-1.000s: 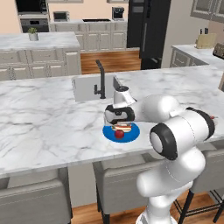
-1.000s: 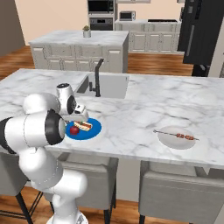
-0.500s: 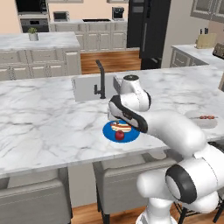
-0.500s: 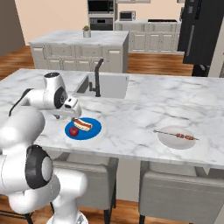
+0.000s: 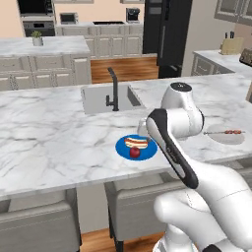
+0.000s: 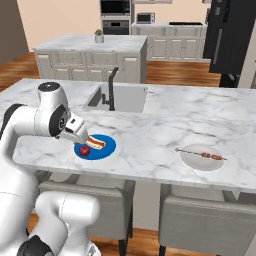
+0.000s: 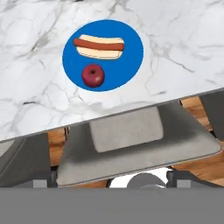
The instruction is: Pick up the apple and pear from the fridge and place one fruit on each plate on the dining counter.
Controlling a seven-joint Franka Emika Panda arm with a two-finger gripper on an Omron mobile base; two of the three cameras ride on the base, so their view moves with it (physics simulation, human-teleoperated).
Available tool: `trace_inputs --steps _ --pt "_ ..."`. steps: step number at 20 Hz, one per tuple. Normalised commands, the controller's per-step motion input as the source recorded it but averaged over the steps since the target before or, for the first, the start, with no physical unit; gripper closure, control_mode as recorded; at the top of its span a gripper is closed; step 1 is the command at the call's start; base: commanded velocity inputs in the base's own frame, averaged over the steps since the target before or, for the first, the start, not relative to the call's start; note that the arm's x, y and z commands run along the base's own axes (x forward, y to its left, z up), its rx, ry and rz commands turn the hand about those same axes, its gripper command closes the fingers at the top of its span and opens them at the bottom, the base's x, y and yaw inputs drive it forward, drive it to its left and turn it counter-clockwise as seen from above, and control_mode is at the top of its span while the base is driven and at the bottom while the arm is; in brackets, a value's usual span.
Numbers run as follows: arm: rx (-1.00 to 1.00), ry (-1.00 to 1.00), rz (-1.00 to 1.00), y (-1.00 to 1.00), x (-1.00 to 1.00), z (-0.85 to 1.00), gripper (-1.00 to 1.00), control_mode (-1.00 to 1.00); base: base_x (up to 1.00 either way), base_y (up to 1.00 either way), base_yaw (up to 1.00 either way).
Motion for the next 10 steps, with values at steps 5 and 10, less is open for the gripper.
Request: trace_inputs --steps 5,10 --pt "0.0 0.07 0.0 -0.15 -0.88 0.81 -1.0 -1.0 0.0 0.0 0.0" --pt "-0.08 -0.04 0.07 0.0 -1.0 0.45 -1.0 -1.0 0.0 0.0 0.0"
